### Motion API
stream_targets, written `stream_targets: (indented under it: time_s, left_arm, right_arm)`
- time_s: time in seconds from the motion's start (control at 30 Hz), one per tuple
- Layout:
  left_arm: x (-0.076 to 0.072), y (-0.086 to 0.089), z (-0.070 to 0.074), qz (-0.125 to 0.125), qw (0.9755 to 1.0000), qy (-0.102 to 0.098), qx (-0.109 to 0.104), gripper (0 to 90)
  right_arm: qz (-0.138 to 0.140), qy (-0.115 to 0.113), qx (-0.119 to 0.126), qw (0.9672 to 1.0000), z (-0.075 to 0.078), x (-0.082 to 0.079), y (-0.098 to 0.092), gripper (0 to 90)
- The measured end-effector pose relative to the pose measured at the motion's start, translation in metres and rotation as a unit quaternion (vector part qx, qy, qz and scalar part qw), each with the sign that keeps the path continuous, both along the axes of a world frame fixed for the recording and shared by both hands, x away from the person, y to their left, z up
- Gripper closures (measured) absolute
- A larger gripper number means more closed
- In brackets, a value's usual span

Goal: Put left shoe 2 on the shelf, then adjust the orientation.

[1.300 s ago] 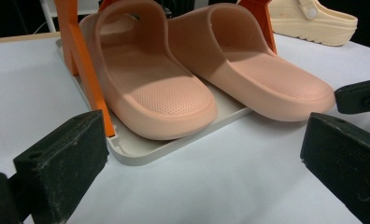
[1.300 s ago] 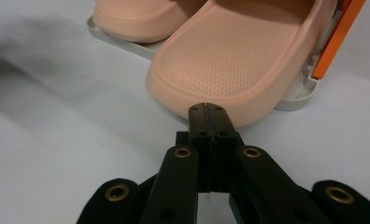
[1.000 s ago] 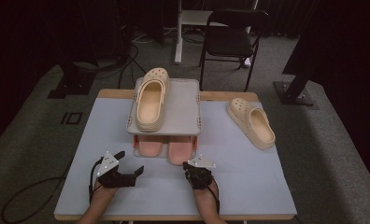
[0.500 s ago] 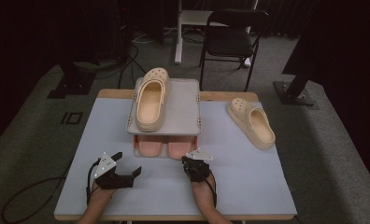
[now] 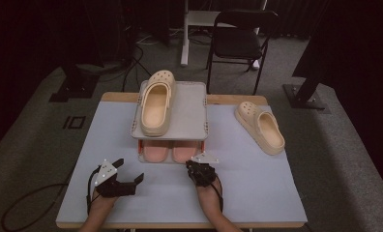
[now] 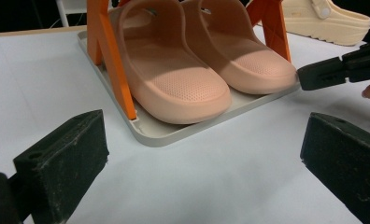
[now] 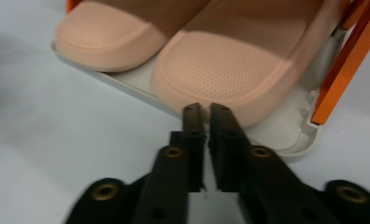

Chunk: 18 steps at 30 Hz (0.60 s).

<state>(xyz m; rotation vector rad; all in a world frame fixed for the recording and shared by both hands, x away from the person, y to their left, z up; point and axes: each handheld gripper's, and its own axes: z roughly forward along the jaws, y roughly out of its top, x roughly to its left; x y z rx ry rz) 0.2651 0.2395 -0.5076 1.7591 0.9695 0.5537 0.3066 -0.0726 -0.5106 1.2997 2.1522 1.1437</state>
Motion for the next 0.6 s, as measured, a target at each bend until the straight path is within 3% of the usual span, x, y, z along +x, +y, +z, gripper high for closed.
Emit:
stream_targets:
  time_s: [0.07, 0.17, 0.37, 0.6]
  left_arm:
    - [0.0, 0.0, 0.0, 0.0, 1.0, 0.0, 0.0, 0.9]
    - [0.0, 0.0, -0.001, -0.001, 1.0, 0.002, 0.001, 0.9]
    - [-0.001, 0.002, -0.001, 0.004, 1.0, 0.002, -0.001, 0.8]
    - [-0.003, 0.003, -0.002, 0.007, 1.0, 0.005, -0.001, 0.9]
  right_arm:
    - [0.008, -0.004, -0.001, 1.0, 0.004, -0.003, -0.002, 81.1]
    - [0.022, -0.006, -0.007, 0.9997, 0.009, -0.008, -0.005, 72.4]
    - [0.035, 0.002, 0.006, 0.9994, 0.016, -0.017, -0.024, 54.9]
    - [0.039, 0.003, 0.027, 0.9989, 0.023, -0.025, -0.053, 49.6]
